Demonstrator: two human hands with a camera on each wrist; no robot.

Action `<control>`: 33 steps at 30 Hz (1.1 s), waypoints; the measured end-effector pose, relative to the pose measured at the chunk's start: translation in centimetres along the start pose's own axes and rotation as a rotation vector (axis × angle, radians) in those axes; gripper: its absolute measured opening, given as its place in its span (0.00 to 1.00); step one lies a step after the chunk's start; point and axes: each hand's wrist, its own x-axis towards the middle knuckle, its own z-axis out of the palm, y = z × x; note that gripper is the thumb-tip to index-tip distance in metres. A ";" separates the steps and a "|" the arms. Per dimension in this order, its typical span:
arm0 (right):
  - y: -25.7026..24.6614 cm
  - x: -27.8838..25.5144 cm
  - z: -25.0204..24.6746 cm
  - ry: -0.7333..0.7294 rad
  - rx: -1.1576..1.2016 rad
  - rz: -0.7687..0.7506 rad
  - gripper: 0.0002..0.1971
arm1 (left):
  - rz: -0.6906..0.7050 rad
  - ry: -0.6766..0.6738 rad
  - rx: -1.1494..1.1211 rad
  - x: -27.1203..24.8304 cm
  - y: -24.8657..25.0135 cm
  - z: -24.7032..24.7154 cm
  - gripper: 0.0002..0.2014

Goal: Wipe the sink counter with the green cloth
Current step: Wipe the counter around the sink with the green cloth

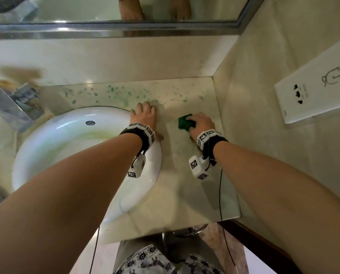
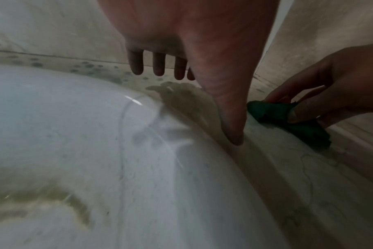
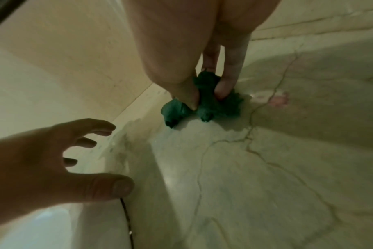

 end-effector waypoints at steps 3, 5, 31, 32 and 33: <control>0.0 0.5 -0.8 0.046 0.069 0.074 0.21 | 0.089 -0.019 0.007 1.5 0.3 -0.9 0.60; 0.1 1.0 -1.6 0.119 0.096 0.126 0.21 | 0.132 -0.032 0.031 2.4 0.7 -1.5 0.62; -0.2 9.5 -1.9 0.142 -0.030 0.377 0.25 | 0.262 -0.064 0.053 7.2 0.8 -1.2 0.76; -0.6 9.8 -2.2 0.113 -0.070 0.369 0.26 | 0.260 -0.057 0.042 7.2 0.7 -1.1 0.76; -0.9 9.9 -2.5 0.086 -0.091 0.362 0.27 | 0.259 -0.046 0.033 7.1 0.7 -1.1 0.76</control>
